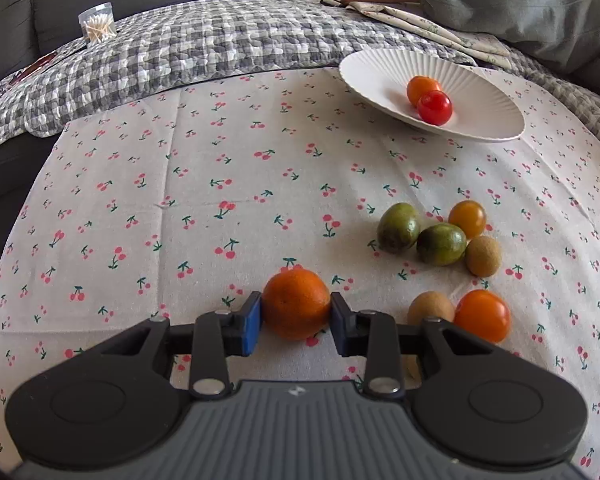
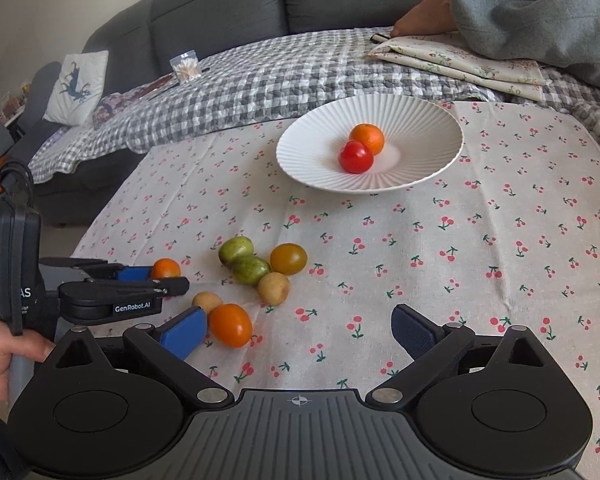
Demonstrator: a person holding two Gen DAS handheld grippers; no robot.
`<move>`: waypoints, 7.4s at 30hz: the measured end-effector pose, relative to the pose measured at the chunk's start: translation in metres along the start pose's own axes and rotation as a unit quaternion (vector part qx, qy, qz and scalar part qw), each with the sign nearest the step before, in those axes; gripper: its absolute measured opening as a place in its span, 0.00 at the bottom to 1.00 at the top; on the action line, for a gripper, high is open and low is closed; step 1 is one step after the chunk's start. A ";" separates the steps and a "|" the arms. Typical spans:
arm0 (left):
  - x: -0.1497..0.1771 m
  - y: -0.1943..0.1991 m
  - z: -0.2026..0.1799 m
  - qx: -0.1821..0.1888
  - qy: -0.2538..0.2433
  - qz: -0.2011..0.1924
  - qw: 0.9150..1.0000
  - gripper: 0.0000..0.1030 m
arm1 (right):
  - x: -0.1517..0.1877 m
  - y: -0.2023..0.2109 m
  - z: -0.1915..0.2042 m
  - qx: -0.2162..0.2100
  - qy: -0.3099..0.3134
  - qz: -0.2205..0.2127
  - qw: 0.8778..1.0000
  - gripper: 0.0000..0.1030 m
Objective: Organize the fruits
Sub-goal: 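Grasp a tangerine with the left tool while the right tool grasps another tangerine, then grasp an orange tomato with the right tool while the left holds its tangerine, then carry the held fruits to the white bowl with both tools, then open both tools to release the fruits into the bowl, then move both tools back toward the remaining green and tan fruits, then grasp a tan kiwi with the left tool while the right tool grasps another kiwi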
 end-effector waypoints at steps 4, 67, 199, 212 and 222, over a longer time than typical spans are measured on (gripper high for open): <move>-0.004 0.007 0.009 -0.013 0.019 -0.005 1.000 0.32 | 0.003 -0.006 0.005 -0.007 0.015 0.007 1.000 0.91; -0.043 0.045 -0.003 0.025 0.044 -0.085 0.995 0.32 | -0.034 -0.011 -0.018 0.001 0.018 -0.020 1.000 0.27; 0.018 0.049 -0.053 0.062 -0.018 -0.013 0.998 0.79 | -0.022 0.028 -0.016 -0.022 -0.052 -0.011 0.998 0.98; 0.031 0.024 -0.067 0.058 -0.056 0.011 0.997 0.28 | -0.017 0.009 -0.018 -0.012 -0.055 0.000 0.998 0.98; 0.022 0.034 -0.055 0.062 -0.031 0.005 0.998 0.25 | -0.013 -0.005 -0.012 -0.007 -0.041 0.009 0.999 0.96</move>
Point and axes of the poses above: each gripper's, at about its wrist camera, not at the fingertips, and y roughly against the way its jaws point, z to its left, x to its underside, the point moved 5 cm from there along -y, roughly the way its jaws point, and after that the axes turned 3 degrees about y, right-handed, at the moved point
